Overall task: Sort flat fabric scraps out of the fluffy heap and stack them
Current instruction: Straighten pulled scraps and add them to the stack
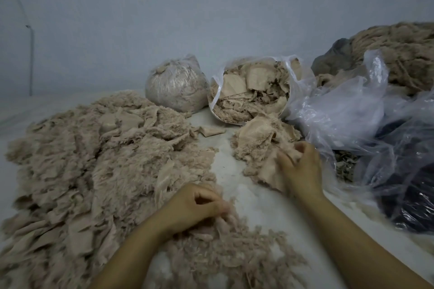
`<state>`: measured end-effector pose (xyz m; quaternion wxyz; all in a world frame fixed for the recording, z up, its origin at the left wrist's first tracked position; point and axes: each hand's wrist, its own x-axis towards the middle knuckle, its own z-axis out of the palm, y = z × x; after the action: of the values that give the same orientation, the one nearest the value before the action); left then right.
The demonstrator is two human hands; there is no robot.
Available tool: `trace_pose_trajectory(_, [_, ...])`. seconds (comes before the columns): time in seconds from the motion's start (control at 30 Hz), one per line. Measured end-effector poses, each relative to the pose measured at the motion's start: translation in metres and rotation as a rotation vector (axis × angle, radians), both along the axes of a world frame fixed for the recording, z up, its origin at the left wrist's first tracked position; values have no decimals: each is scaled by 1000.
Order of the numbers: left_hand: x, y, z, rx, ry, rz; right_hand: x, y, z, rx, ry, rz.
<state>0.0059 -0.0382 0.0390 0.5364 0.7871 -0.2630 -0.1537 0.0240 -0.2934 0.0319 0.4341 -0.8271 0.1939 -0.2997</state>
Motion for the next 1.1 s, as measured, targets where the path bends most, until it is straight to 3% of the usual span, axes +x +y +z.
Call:
trace_pose_trajectory(0.1, [14, 6, 3, 349, -507, 314, -6, 11, -6, -192, -56, 60])
trace_pose_trajectory(0.17, [18, 9, 0, 727, -561, 422, -12, 29, -13, -181, -92, 276])
trace_pose_trajectory(0.23, [19, 9, -3, 900, -506, 490, -22, 48, -15, -122, -41, 514])
trace_pose_trajectory(0.37, [19, 11, 0, 616, -390, 410, -34, 62, -20, -405, 84, 1016])
trace_pose_trajectory(0.43, [17, 15, 6, 505, -218, 244, -41, 66, -20, -293, 110, 1147])
trace_pose_trajectory(0.5, [12, 18, 17, 282, -113, 226, -44, 67, -13, -74, 94, 1104])
trace_pose_trajectory(0.57, [14, 24, 25, 182, -254, 423, -38, 65, -9, 16, 73, 974])
trace_pose_trajectory(0.63, [17, 30, 26, 439, -431, 515, -29, 65, -8, -49, 108, 865])
trace_pose_trajectory(0.7, [19, 30, 17, 683, -424, 473, -25, 66, -12, -135, 241, 854])
trace_pose_trajectory(0.73, [20, 27, 11, 665, -398, 467, -24, 67, -16, -178, 291, 866])
trace_pose_trajectory(0.8, [21, 21, 6, 356, -318, 498, -22, 71, -18, -224, 287, 871])
trace_pose_trajectory(0.9, [27, 17, 9, -195, -184, 628, -16, 69, -18, -71, 227, 822])
trace_pose_trajectory(0.97, [30, 17, 15, -359, -120, 667, -12, 62, -17, 51, 222, 778])
trace_pose_trajectory(1.03, [31, 19, 17, -305, -123, 551, -9, 57, -15, 120, 235, 778])
trace_pose_trajectory(1.1, [33, 22, 15, 1, -118, 324, -3, 56, -16, 153, 243, 762])
